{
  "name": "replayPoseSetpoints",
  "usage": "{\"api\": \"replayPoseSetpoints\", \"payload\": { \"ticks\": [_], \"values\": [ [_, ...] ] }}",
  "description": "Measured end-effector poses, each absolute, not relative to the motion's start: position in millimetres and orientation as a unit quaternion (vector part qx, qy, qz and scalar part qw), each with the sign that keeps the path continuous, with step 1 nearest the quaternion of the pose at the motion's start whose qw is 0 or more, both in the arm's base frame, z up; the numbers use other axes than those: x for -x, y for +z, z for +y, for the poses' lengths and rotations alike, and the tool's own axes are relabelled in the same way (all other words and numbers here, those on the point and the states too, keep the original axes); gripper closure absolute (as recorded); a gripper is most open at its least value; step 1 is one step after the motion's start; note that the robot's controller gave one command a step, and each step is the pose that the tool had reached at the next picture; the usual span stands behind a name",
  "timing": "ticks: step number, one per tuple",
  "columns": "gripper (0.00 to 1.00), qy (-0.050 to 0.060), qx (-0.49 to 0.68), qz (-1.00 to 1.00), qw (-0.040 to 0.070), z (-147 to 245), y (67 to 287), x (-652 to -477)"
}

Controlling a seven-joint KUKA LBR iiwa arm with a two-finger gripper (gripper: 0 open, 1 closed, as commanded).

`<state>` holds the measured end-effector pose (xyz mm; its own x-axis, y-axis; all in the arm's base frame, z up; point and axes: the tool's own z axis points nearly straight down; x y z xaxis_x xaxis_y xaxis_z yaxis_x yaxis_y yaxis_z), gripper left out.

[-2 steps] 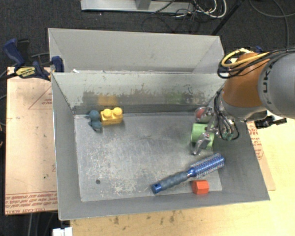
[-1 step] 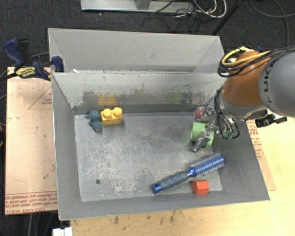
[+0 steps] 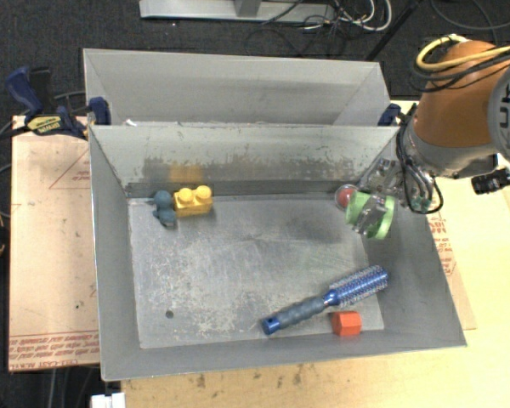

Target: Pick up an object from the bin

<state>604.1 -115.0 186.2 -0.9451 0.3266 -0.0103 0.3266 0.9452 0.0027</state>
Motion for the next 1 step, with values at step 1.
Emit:
{"api": "replayPoseSetpoints", "payload": {
  "ticks": [1],
  "values": [
    [1.0,0.0,-0.171,0.985,0.007,-121.7,306.1,-618.3]
  ]
}}
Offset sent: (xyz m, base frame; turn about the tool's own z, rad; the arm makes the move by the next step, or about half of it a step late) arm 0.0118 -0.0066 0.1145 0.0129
